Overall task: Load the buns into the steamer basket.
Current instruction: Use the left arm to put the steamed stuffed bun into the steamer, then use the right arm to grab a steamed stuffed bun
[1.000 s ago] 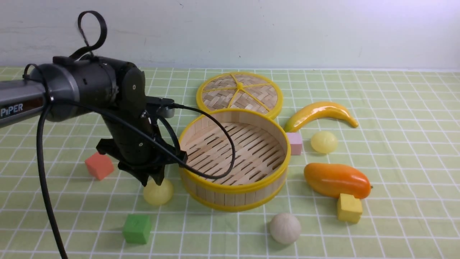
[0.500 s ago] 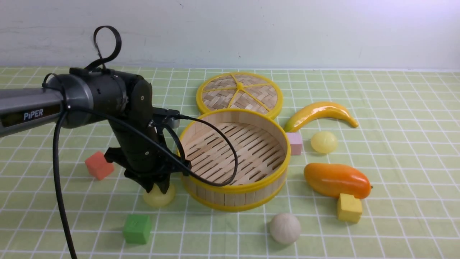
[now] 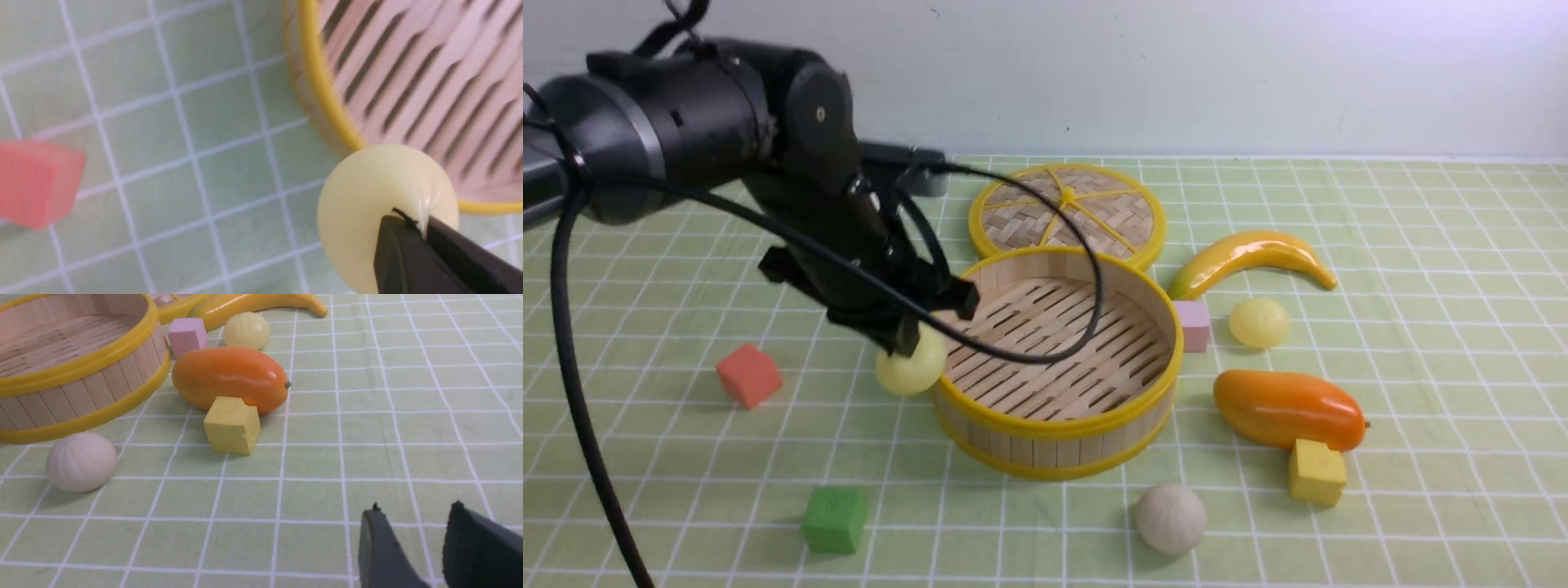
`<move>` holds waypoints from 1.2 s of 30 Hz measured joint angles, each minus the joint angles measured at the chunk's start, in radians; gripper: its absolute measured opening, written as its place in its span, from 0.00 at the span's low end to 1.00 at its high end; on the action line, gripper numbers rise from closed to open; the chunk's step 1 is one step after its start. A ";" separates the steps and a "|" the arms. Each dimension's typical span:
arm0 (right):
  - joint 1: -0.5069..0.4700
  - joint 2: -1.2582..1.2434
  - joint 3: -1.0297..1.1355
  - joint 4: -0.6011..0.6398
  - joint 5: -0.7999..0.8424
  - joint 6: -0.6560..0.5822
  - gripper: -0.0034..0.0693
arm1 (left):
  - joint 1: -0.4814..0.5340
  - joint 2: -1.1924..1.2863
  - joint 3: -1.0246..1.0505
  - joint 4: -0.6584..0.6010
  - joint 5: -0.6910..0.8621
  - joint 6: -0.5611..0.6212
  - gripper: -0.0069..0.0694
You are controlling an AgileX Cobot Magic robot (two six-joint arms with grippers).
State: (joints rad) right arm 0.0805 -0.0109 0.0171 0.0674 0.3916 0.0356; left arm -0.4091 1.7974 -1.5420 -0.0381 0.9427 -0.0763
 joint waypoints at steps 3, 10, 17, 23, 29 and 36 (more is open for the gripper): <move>0.000 0.000 0.000 0.000 -0.001 0.000 0.38 | -0.012 0.029 -0.048 -0.015 -0.064 0.000 0.07; 0.000 0.000 0.000 -0.001 -0.001 0.000 0.38 | -0.010 0.226 -0.158 -0.015 -0.120 0.001 0.09; 0.000 0.000 0.000 -0.001 -0.001 0.000 0.38 | -0.008 0.320 -0.230 -0.010 -0.093 0.000 0.30; 0.000 0.000 0.000 -0.001 -0.001 0.000 0.38 | -0.007 0.269 -0.305 -0.021 0.009 -0.001 0.61; 0.000 0.000 0.000 -0.001 -0.001 0.000 0.38 | -0.007 0.031 -0.259 -0.092 0.089 -0.026 0.38; 0.000 0.000 0.000 -0.001 -0.001 0.000 0.38 | -0.007 -0.396 0.146 -0.251 -0.138 0.076 0.07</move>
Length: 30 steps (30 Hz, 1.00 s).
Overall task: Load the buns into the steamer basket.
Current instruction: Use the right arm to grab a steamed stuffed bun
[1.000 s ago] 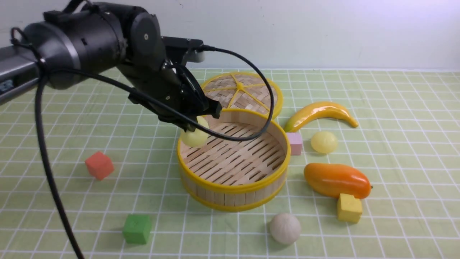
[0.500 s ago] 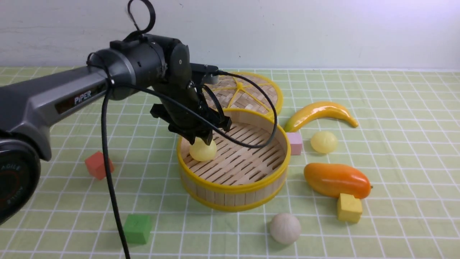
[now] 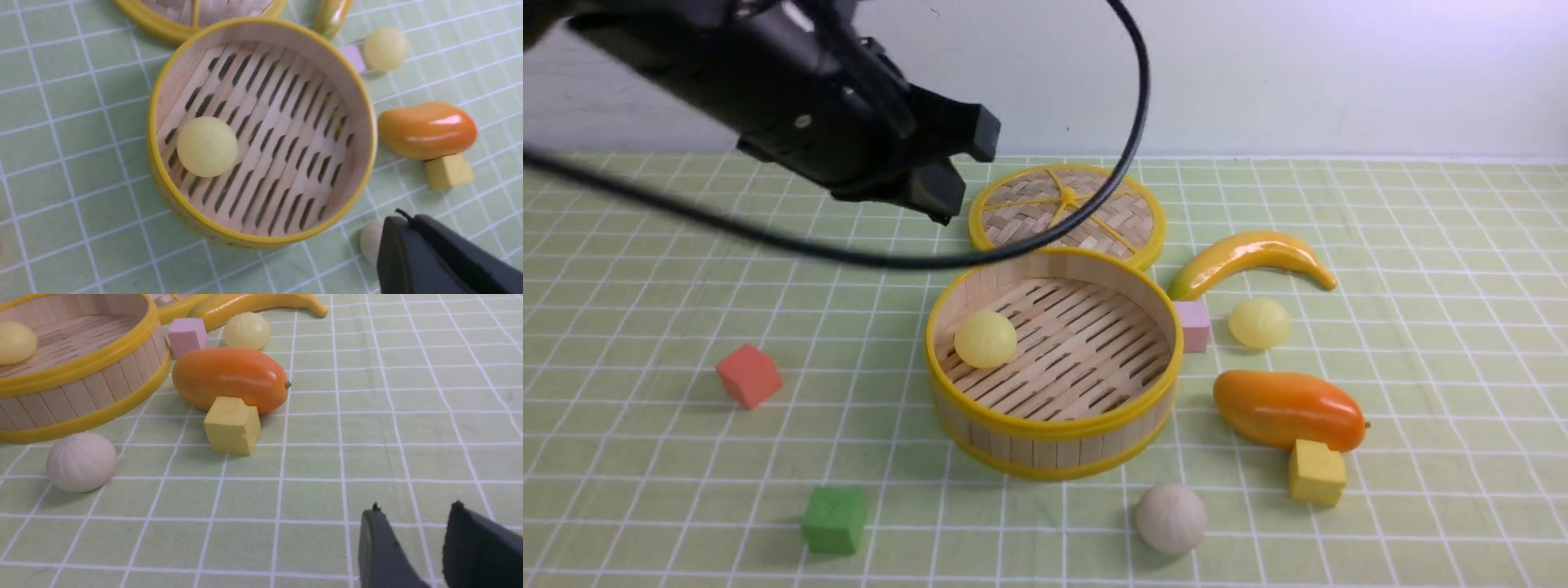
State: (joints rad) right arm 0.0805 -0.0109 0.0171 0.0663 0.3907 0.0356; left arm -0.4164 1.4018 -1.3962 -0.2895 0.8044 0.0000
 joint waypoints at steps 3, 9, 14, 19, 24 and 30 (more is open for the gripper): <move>0.000 0.000 0.000 -0.003 0.000 -0.001 0.38 | 0.000 -0.198 0.254 -0.058 -0.171 0.058 0.07; 0.000 0.000 0.001 -0.059 -0.010 -0.009 0.38 | 0.000 -0.561 0.697 -0.123 -0.413 0.146 0.07; 0.000 0.000 0.011 0.096 -0.099 0.120 0.38 | 0.000 -0.879 0.971 -0.144 -0.550 0.157 0.07; 0.000 0.000 0.011 0.340 -0.295 0.245 0.37 | 0.000 -1.173 1.128 -0.152 -0.627 0.159 0.07; 0.011 0.053 -0.120 0.393 -0.183 0.236 0.31 | 0.000 -1.268 1.176 -0.154 -0.633 0.159 0.07; 0.027 0.461 -0.536 0.344 0.292 -0.005 0.18 | 0.000 -1.218 1.178 -0.155 -0.636 0.159 0.07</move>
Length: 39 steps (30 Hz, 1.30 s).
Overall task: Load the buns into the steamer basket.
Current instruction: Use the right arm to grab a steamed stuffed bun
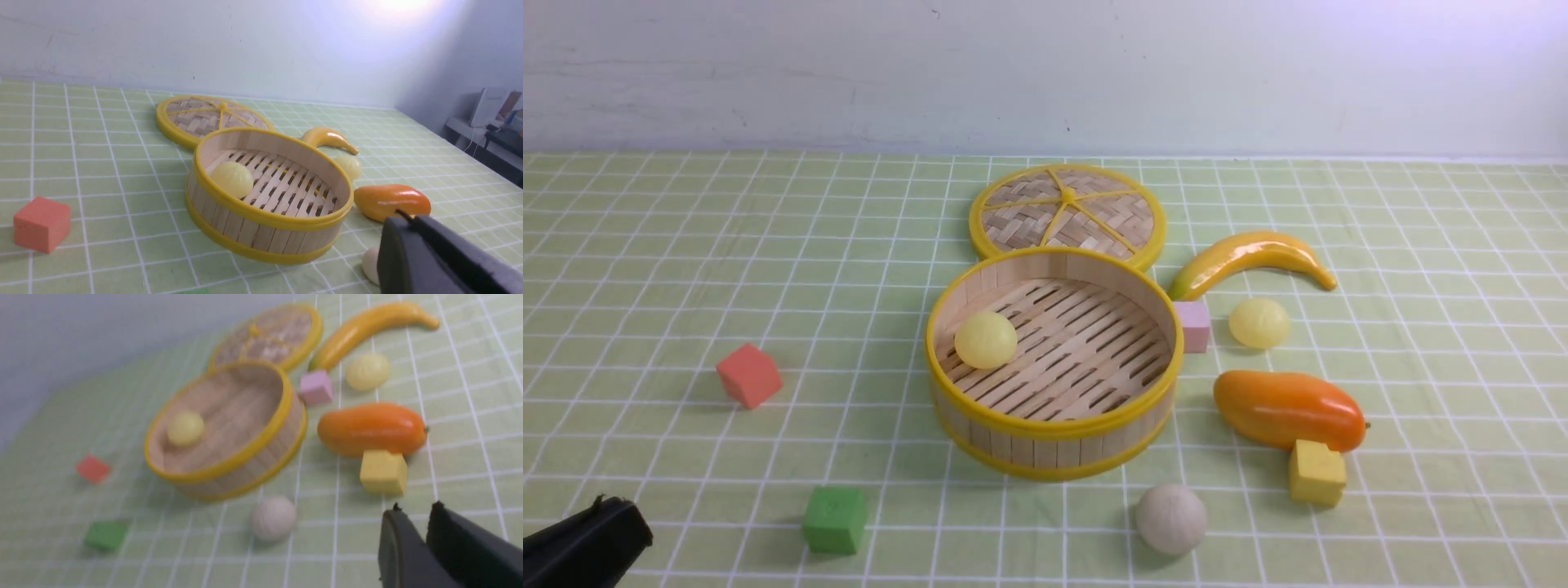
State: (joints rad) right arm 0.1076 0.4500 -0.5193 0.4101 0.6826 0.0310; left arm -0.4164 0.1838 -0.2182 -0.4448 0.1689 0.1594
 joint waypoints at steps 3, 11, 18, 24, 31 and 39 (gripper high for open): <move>0.001 0.231 -0.150 -0.008 0.188 -0.092 0.15 | 0.000 0.036 0.000 -0.001 -0.002 0.000 0.07; 0.127 0.711 -0.346 -0.029 0.298 -0.148 0.11 | 0.000 0.056 0.000 -0.002 -0.010 0.000 0.07; 0.422 1.100 -0.566 -0.163 0.216 -0.056 0.16 | 0.000 0.056 0.000 -0.002 -0.010 0.001 0.07; 0.469 1.317 -0.718 -0.227 0.199 -0.031 0.33 | 0.000 0.056 0.000 -0.002 -0.009 0.001 0.07; 0.469 1.426 -0.778 -0.259 0.134 -0.007 0.49 | 0.000 0.056 0.000 -0.002 -0.009 0.001 0.07; 0.469 1.452 -0.779 -0.290 0.090 0.021 0.39 | 0.000 0.056 0.000 -0.002 -0.009 0.001 0.07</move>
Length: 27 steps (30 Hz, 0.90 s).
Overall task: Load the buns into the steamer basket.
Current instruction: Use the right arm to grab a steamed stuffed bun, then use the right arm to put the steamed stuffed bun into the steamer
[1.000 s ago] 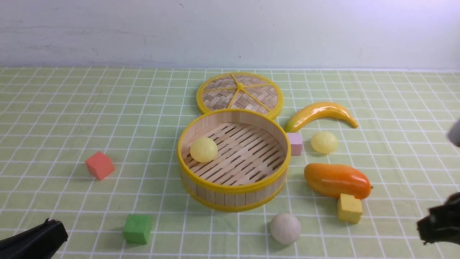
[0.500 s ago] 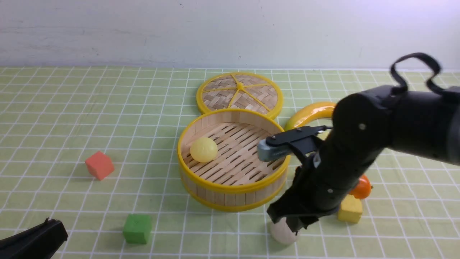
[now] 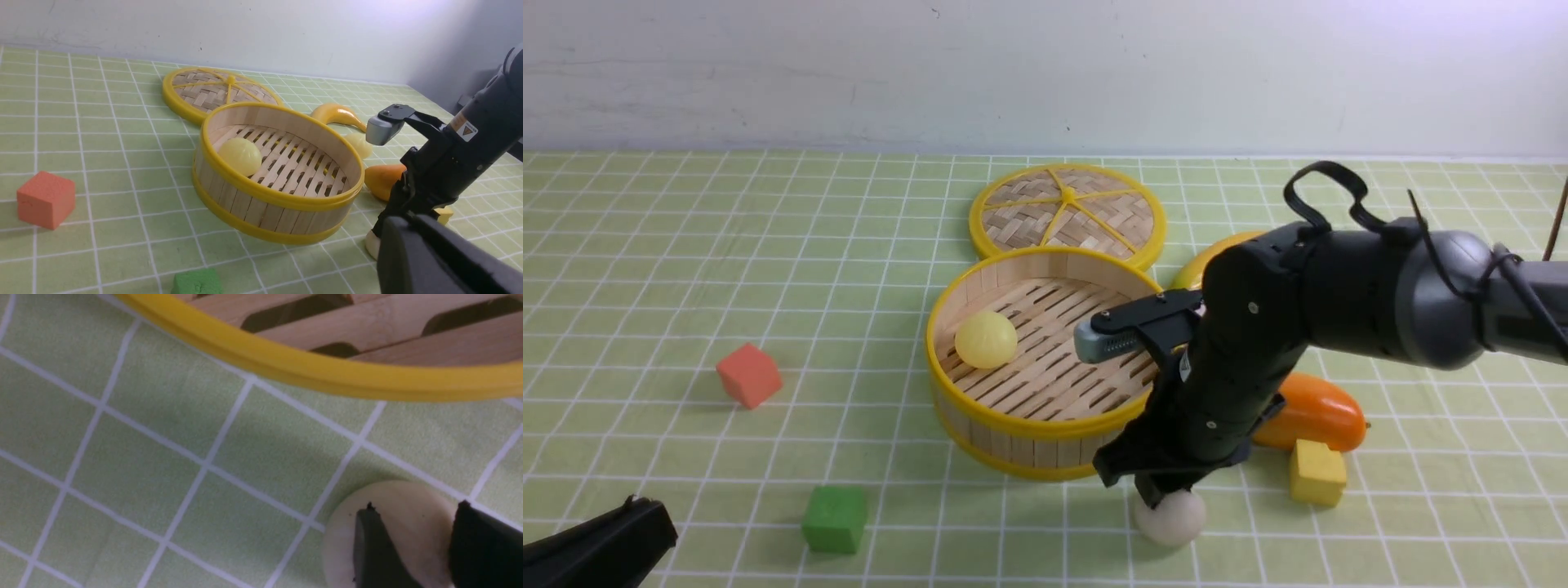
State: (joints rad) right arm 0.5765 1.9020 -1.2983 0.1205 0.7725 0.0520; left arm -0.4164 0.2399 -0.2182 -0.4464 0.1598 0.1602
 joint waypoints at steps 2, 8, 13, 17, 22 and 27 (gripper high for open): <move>0.000 0.000 0.000 0.000 0.003 0.001 0.34 | 0.000 0.000 0.000 0.000 0.000 0.000 0.07; 0.001 -0.064 0.000 0.000 0.056 -0.006 0.06 | 0.000 0.000 0.000 0.000 0.000 0.000 0.08; 0.001 -0.176 -0.003 0.033 0.069 -0.021 0.06 | 0.000 0.000 0.000 0.000 -0.001 0.000 0.08; 0.001 -0.217 -0.021 0.090 -0.061 -0.081 0.06 | 0.000 0.000 0.000 0.000 -0.005 0.000 0.09; 0.000 -0.151 -0.025 0.092 -0.310 -0.119 0.07 | 0.000 0.000 0.000 0.001 -0.012 0.000 0.09; -0.009 -0.007 -0.025 0.071 -0.483 -0.123 0.13 | 0.000 0.000 0.000 0.001 -0.012 0.000 0.09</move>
State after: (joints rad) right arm 0.5670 1.8947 -1.3234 0.1916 0.2892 -0.0715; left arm -0.4164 0.2399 -0.2182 -0.4455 0.1479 0.1602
